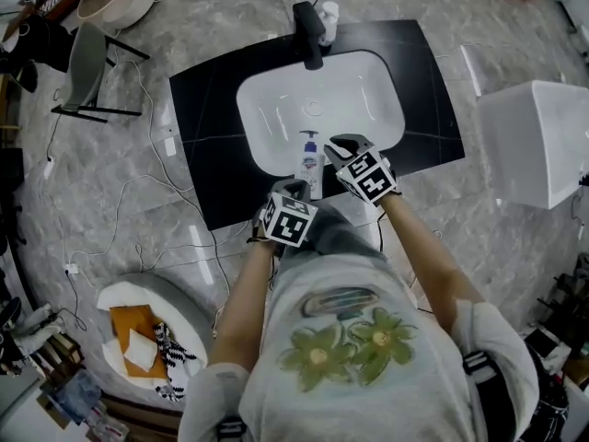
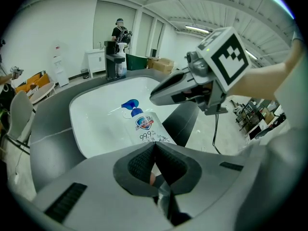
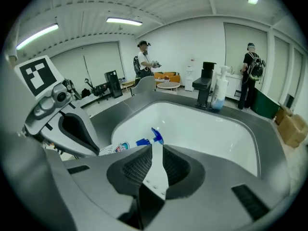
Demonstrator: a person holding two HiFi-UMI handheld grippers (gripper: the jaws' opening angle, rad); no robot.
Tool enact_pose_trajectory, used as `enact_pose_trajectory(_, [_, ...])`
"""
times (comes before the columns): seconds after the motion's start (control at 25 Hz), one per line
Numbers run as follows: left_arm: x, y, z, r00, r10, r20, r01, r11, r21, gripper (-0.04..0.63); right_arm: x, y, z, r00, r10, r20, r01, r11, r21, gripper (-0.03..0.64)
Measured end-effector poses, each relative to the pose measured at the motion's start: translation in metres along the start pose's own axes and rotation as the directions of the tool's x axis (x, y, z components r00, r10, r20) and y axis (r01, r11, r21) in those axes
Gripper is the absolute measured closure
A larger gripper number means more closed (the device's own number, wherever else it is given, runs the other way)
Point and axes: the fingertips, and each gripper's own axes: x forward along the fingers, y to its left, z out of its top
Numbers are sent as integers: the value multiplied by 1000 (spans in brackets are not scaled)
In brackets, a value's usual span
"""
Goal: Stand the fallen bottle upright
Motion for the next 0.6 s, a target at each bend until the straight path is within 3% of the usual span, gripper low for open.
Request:
enact_pose_trajectory(0.24, [0, 3, 1, 1000, -21, -4, 21, 1000, -18, 577, 30, -12, 1, 996, 34, -81, -44, 992, -120, 568])
enact_pose_trajectory(0.6, [1, 5, 1, 999, -36, -10, 36, 999, -9, 577, 55, -14, 8, 986, 65, -152, -107, 951, -288, 568])
